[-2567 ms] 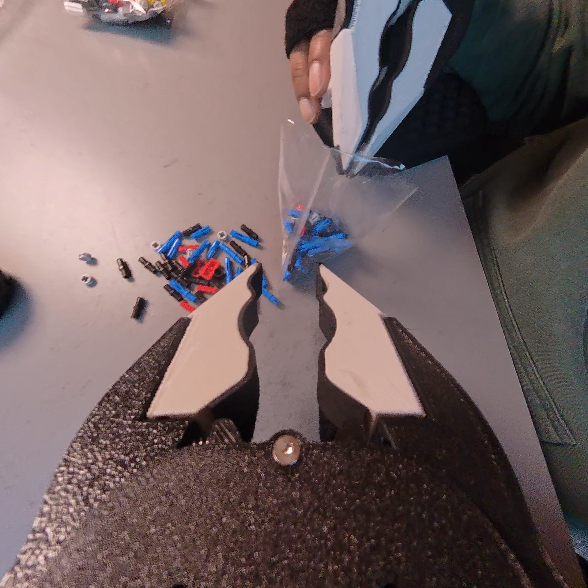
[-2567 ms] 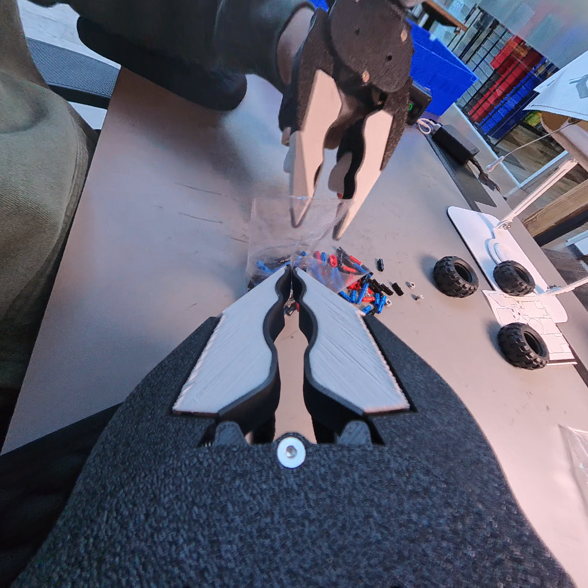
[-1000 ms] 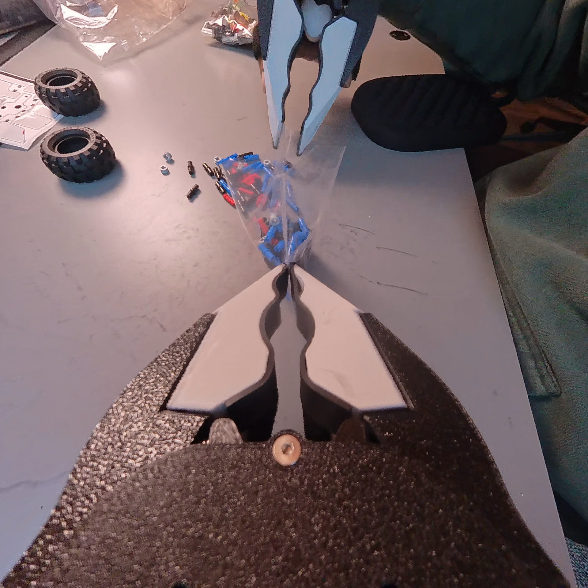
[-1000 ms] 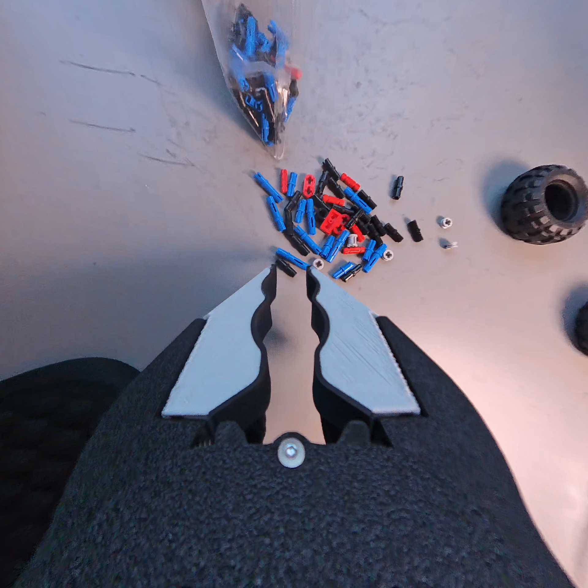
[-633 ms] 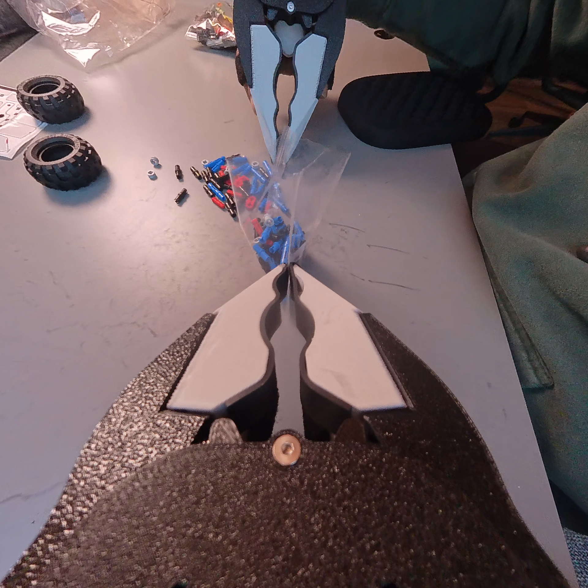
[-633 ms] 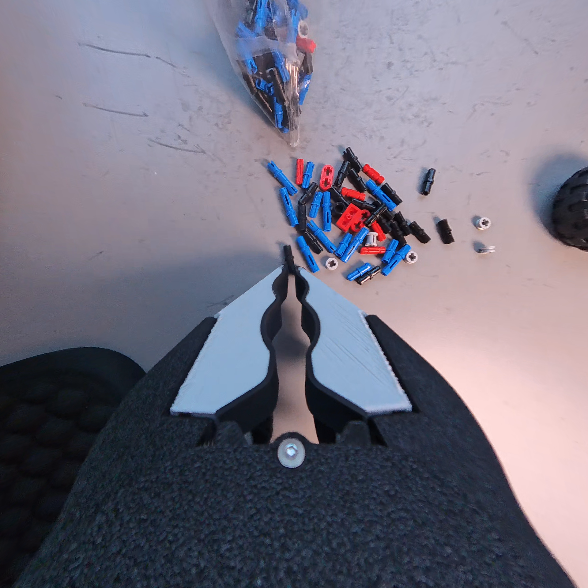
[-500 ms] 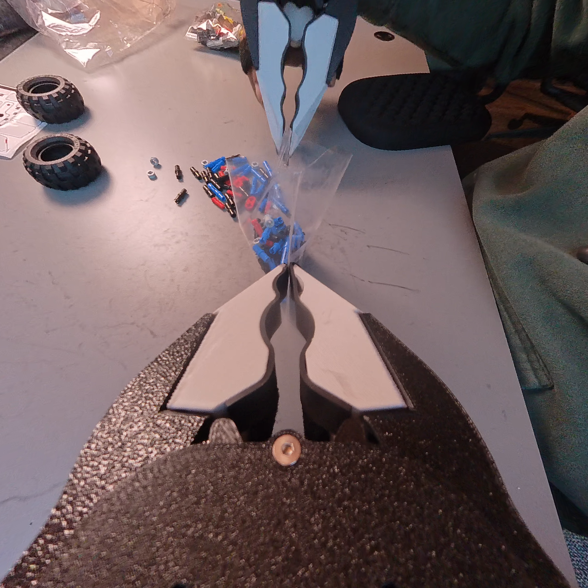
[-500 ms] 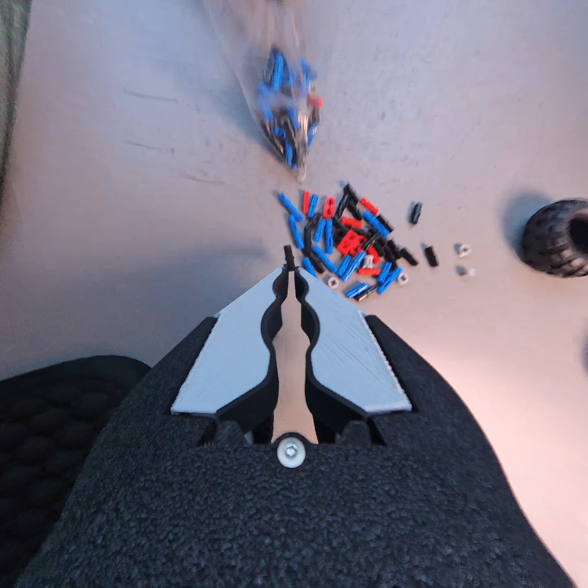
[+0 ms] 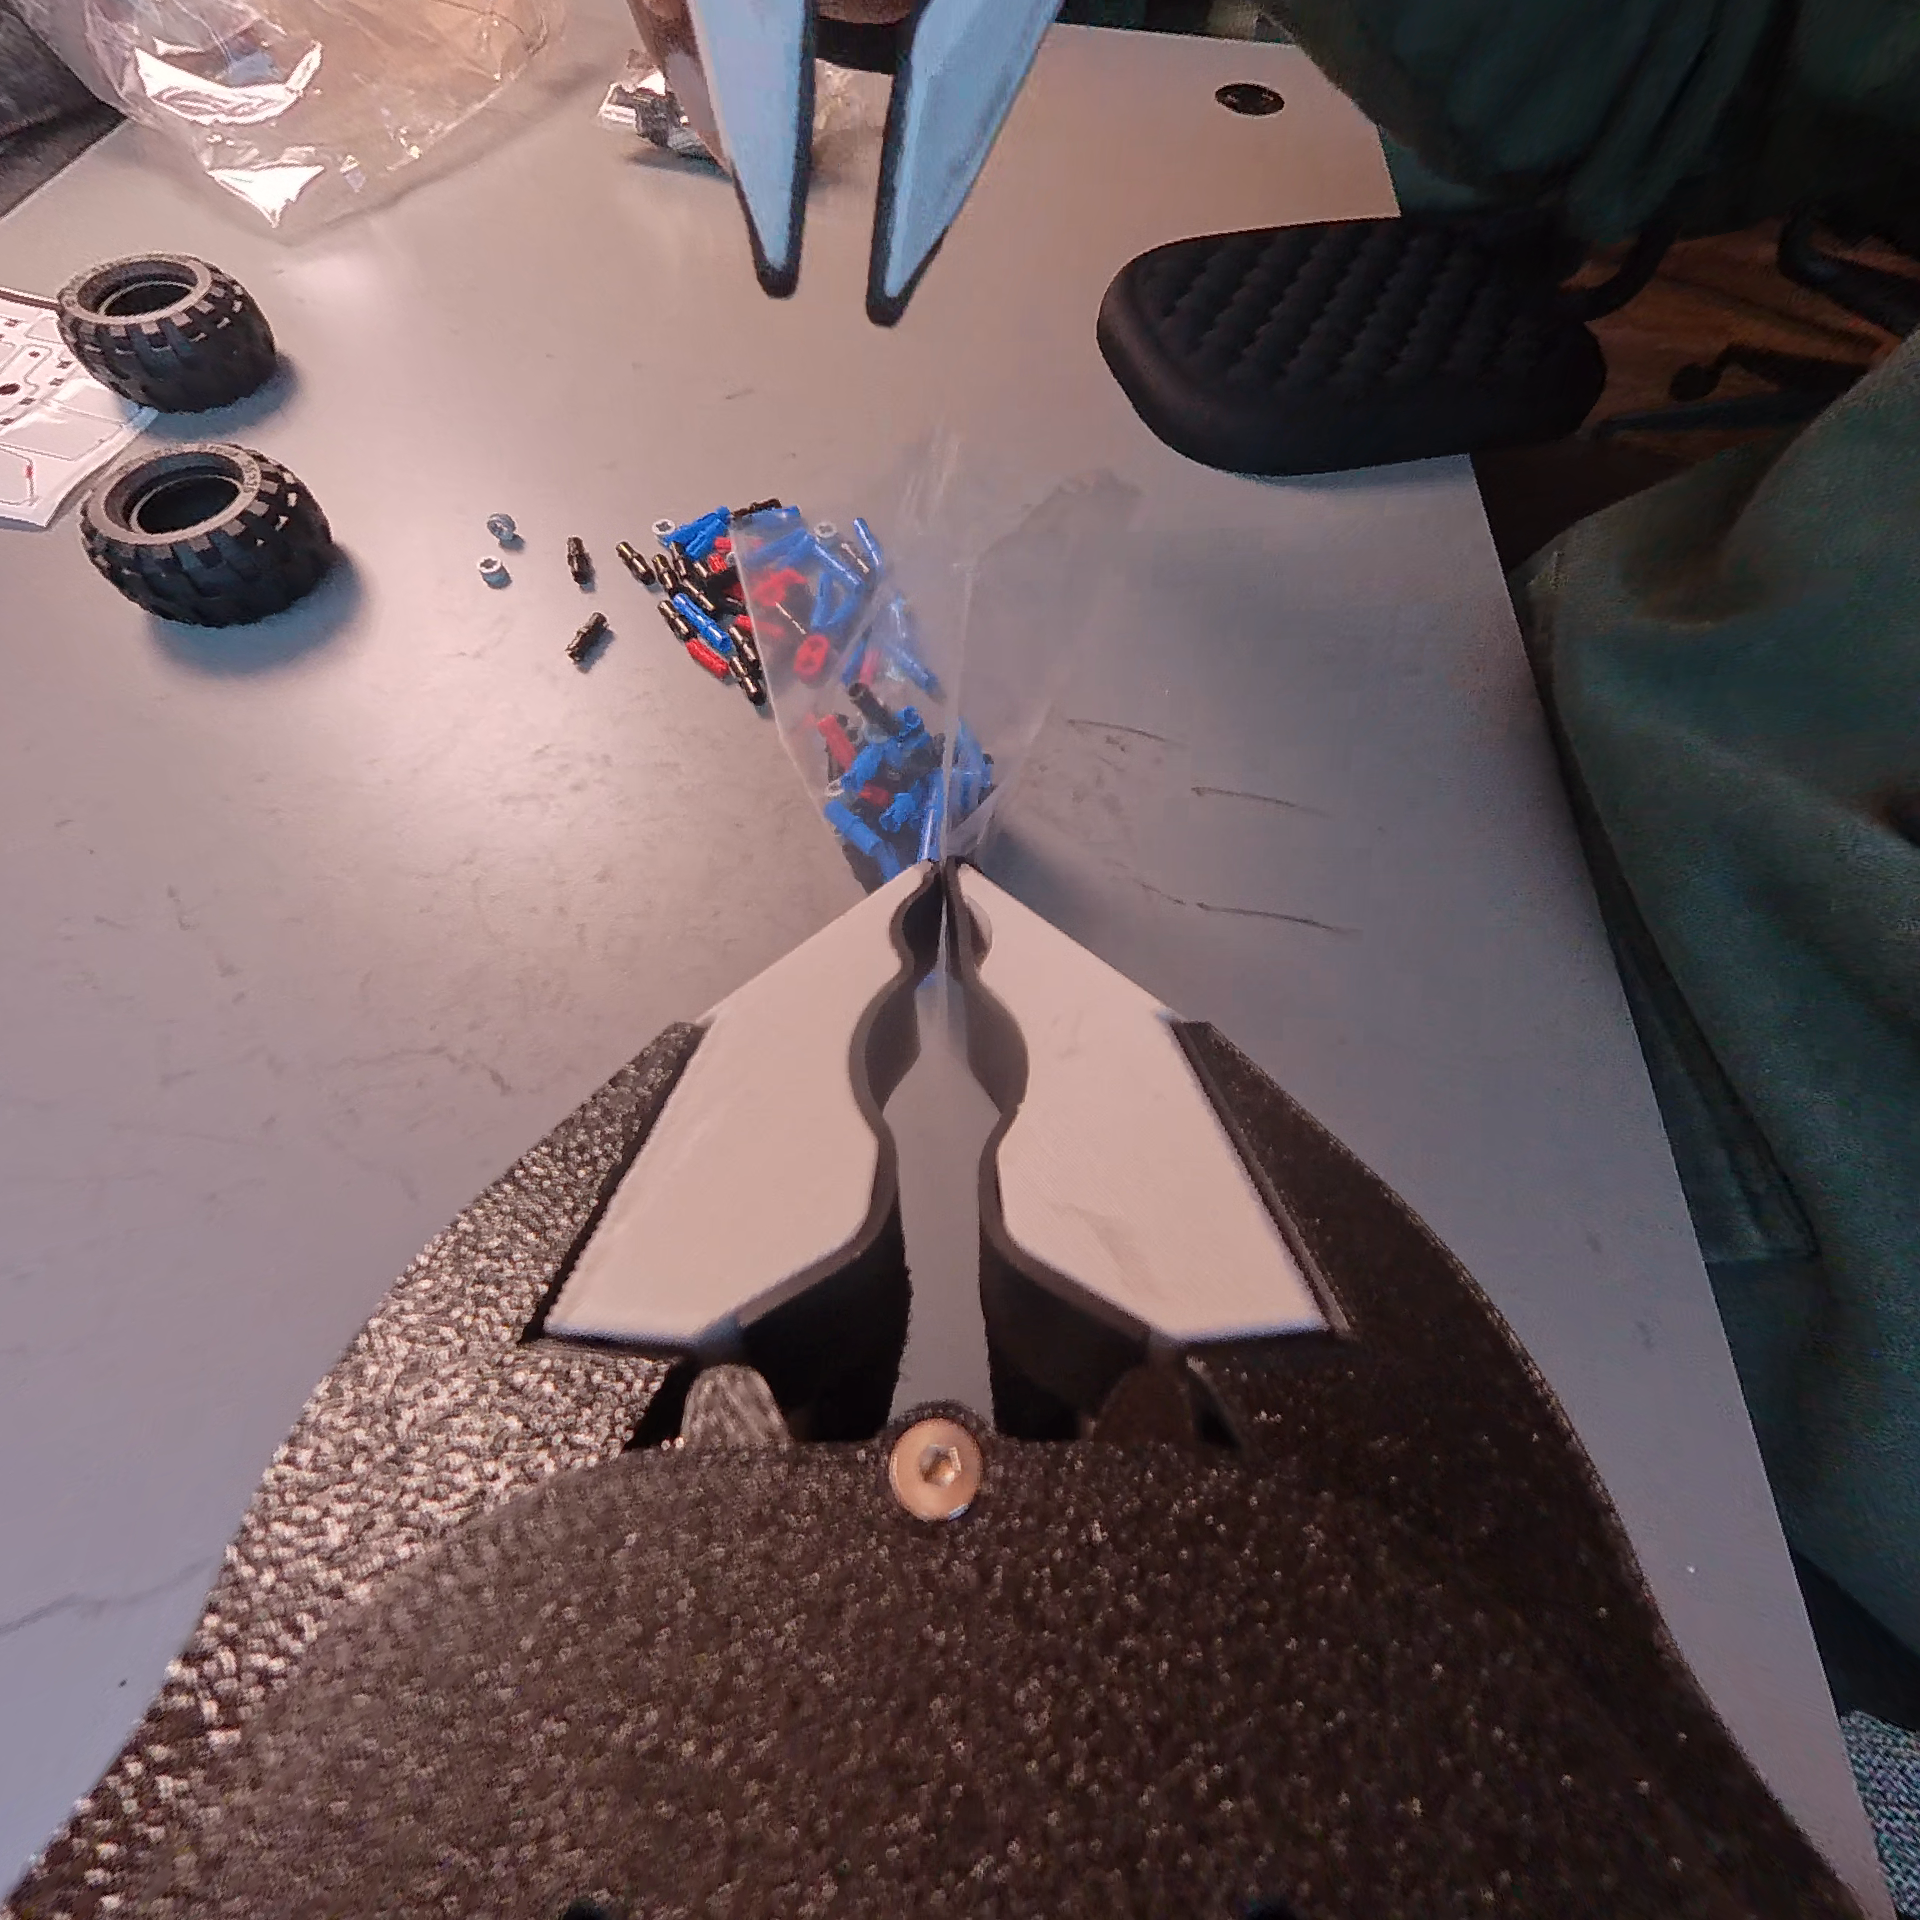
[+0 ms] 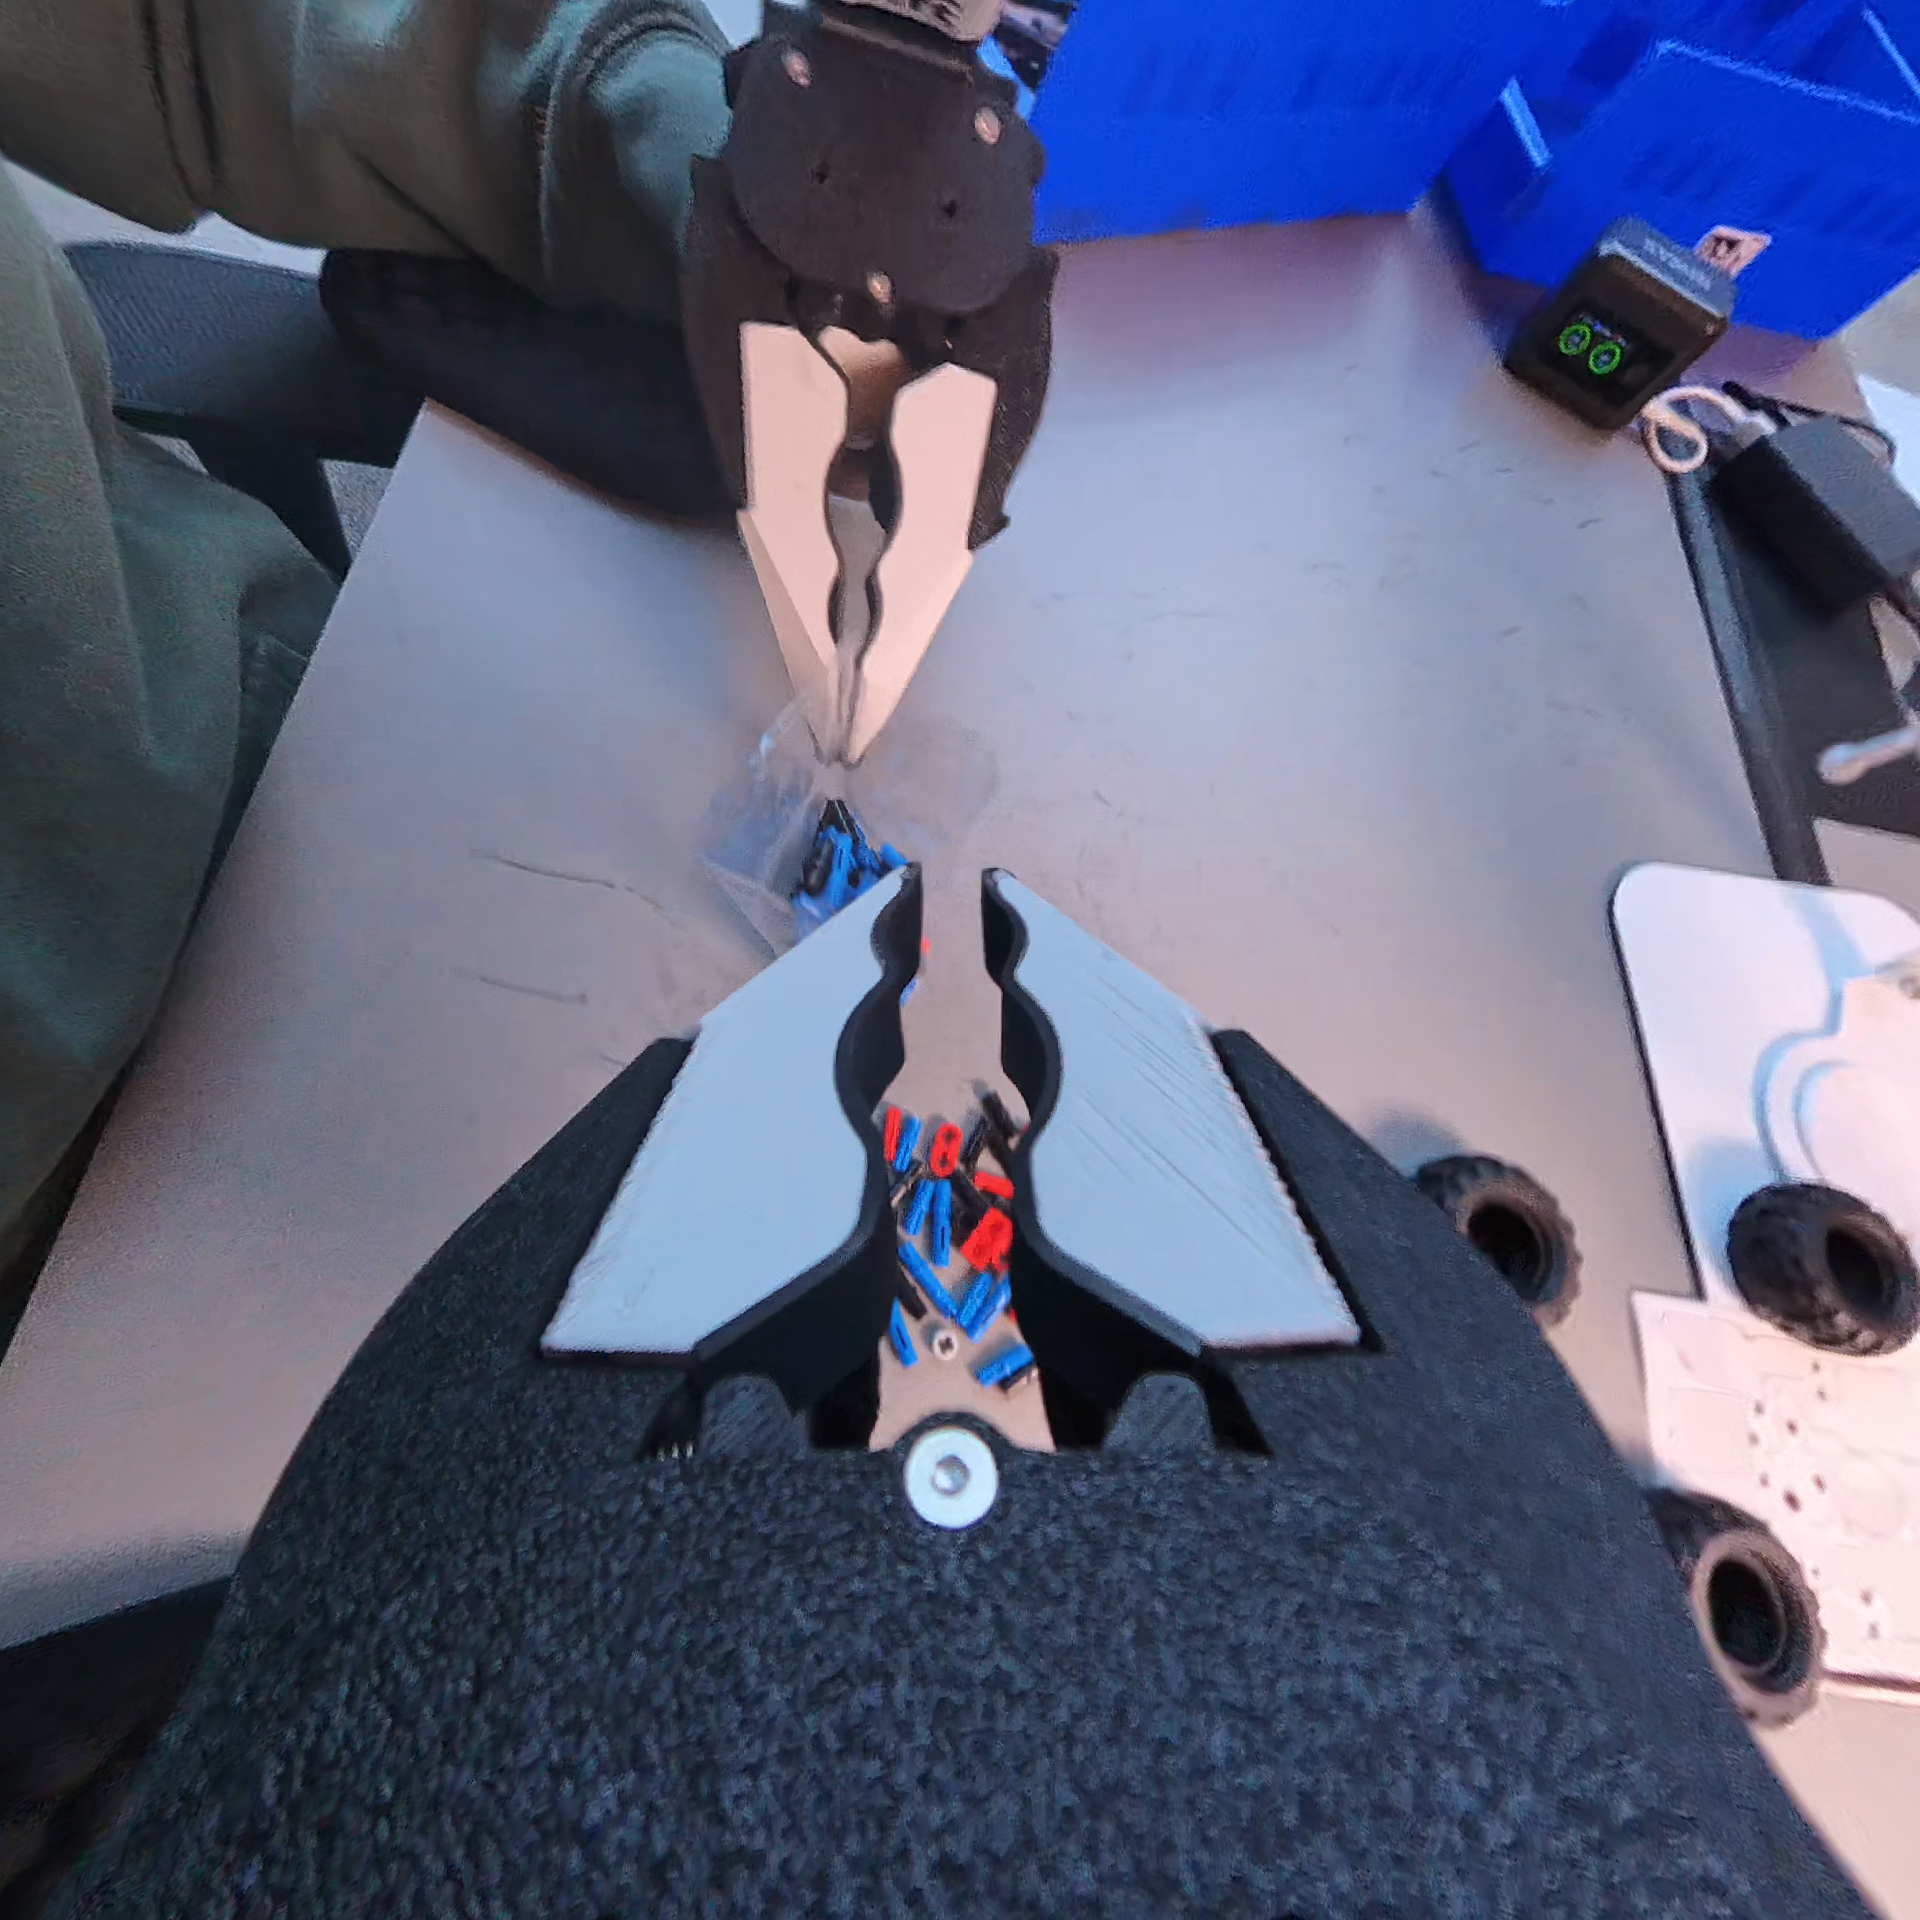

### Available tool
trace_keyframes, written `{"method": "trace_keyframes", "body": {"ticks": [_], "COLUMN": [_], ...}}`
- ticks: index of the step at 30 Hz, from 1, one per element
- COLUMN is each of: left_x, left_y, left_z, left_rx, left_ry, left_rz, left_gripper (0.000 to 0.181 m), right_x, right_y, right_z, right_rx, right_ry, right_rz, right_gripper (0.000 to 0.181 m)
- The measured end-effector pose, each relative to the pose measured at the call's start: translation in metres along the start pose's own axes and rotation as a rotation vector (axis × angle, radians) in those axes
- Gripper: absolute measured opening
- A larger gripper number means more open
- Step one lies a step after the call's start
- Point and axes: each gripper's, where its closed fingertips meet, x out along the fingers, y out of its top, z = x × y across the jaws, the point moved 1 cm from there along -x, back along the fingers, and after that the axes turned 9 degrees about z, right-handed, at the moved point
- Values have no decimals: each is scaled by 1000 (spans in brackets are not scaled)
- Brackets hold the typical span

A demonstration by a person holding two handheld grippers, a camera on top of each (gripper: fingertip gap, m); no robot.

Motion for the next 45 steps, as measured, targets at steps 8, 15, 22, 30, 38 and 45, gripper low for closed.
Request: {"method": "trace_keyframes", "body": {"ticks": [8,15,22,30,38,45], "left_x": [0,0,0,0,0,0], "left_y": [0,0,0,0,0,0], "left_z": [0,1,2,2,2,2], "left_rx": [-5,-15,-21,-21,-25,-22], "left_ry": [-6,-23,-35,-32,-34,-31], "left_rz": [4,18,22,22,24,23], "left_gripper": [0,0,0,0,0,0], "right_x": [-2,7,14,14,7,7], "right_y": [-105,-121,-127,-126,-121,-115], "right_z": [31,38,36,35,36,37], "right_rx": [47,91,75,32,23,45], "right_ry": [-20,161,239,214,177,165], "right_rz": [-289,-371,-417,-430,-414,-370], "right_gripper": [14,13,13,9,4,3]}}
